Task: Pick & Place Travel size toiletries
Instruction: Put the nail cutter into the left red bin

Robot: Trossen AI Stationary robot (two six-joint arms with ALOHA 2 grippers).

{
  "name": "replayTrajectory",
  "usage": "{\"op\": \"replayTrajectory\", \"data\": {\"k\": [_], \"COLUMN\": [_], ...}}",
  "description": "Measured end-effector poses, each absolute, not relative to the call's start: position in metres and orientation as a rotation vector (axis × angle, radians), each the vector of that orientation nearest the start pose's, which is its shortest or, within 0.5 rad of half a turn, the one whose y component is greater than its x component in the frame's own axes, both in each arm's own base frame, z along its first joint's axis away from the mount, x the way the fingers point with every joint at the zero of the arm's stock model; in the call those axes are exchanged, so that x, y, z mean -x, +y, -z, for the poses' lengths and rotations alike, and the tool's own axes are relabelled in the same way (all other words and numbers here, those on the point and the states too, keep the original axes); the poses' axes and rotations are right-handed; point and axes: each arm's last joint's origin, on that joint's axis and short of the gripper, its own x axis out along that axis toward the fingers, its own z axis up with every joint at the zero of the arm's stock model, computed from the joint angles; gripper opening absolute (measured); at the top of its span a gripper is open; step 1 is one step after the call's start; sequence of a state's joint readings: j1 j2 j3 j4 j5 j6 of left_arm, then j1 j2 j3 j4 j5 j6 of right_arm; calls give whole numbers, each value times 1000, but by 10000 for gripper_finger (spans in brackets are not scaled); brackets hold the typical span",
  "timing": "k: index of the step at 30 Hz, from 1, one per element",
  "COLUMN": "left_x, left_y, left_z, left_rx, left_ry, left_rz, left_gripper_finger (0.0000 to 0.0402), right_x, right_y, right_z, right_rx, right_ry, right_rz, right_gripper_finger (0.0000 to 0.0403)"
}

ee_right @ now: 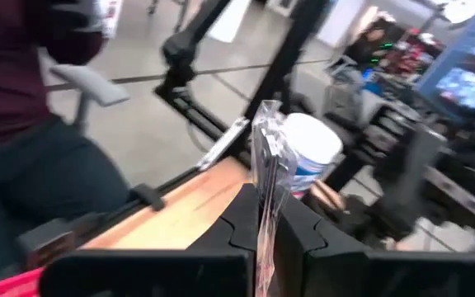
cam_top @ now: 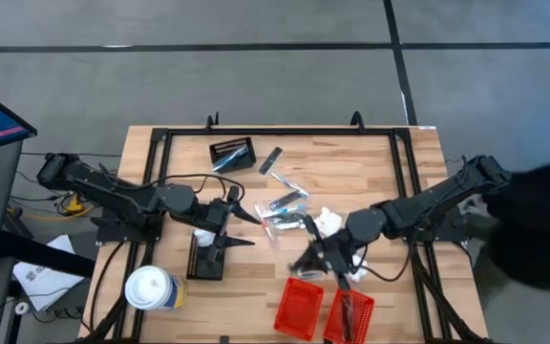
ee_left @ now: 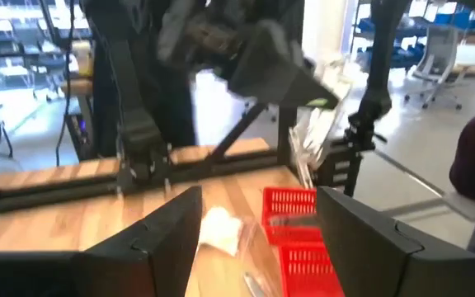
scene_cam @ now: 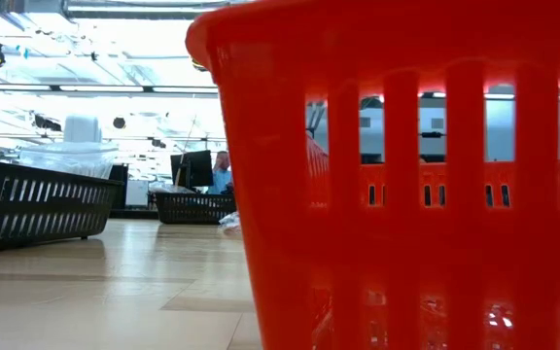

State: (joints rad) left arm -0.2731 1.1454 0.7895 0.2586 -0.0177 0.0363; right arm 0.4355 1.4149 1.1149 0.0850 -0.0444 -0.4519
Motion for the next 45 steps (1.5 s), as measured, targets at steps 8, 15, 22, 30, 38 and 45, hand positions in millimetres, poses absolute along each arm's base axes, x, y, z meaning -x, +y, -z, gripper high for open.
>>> {"op": "replayTrajectory", "data": {"k": [8, 15, 22, 30, 38, 45], "left_x": [-245, -242, -237, -233, -232, -232], "left_y": [-80, -89, -99, -109, -111, -111], "left_z": [-302, -302, -302, -302, -302, -302], "left_rx": [-40, -34, -15, -17, -19, -20], "left_ry": [128, 129, 132, 131, 132, 132], "left_rz": [302, 311, 345, 383, 391, 370], "left_gripper_finger": [226, 225, 219, 214, 214, 214], "right_x": [-307, -321, -326, -321, -323, -321], "right_y": [166, 184, 197, 207, 204, 203], "right_z": [-273, -222, -198, -196, -196, -192], "right_rx": [327, 334, 355, 344, 343, 330], "right_ry": [403, 561, 587, 600, 603, 619], "right_rz": [-587, -616, -712, -611, -597, -601], "right_gripper_finger": [7, 7, 7, 13, 23, 26]}}
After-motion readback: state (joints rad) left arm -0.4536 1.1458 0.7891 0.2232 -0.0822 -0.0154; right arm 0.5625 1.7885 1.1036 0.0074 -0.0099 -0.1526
